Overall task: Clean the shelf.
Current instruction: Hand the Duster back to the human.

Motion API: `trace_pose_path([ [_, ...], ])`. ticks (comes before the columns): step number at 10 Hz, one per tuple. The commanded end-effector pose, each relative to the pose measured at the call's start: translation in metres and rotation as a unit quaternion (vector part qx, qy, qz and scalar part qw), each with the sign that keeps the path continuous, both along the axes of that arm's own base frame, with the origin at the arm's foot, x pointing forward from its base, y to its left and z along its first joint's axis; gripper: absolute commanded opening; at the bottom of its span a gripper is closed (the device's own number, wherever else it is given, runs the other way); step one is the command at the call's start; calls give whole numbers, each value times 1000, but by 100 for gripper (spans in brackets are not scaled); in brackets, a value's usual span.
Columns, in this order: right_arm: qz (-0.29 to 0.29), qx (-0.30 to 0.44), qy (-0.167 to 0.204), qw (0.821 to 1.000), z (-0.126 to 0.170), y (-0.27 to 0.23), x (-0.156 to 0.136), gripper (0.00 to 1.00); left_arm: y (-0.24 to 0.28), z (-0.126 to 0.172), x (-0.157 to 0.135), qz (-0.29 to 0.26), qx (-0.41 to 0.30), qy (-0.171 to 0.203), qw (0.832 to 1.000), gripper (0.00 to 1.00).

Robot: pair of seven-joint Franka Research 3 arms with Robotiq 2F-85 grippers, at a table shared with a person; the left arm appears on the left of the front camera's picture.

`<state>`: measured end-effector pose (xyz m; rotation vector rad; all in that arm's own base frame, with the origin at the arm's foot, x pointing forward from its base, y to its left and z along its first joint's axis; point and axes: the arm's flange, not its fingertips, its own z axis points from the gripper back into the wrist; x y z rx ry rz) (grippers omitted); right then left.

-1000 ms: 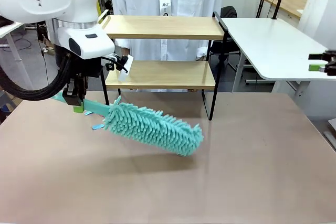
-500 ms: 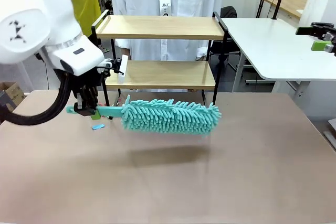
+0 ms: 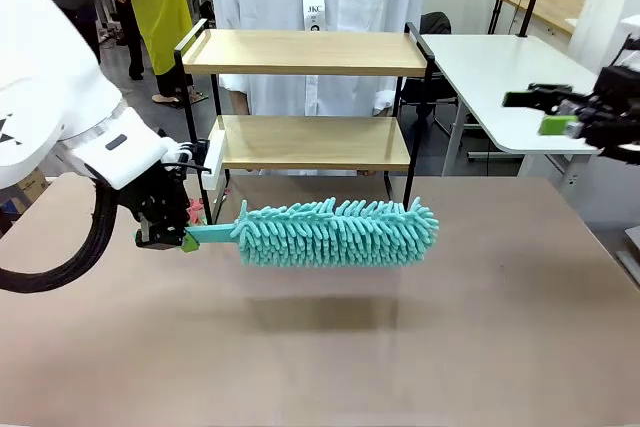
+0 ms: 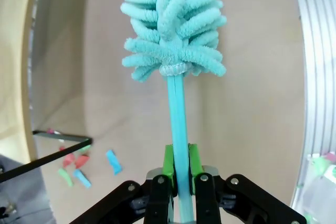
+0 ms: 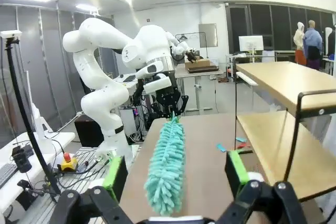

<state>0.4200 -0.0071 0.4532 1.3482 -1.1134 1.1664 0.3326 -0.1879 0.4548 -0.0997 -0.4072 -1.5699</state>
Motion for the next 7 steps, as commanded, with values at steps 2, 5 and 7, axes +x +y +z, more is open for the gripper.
trace_pose_path([
  [2,-64,-25,-17,998,-10,38,5,100,14,-21,-2,-11,-61,-15,998,13],
  [5,-28,-23,-1,999,-11,27,2,100,5,1,10,0,-32,-10,999,13],
  [7,-39,-31,-3,999,-14,31,6,100,5,1,10,0,-32,-10,999,13],
])
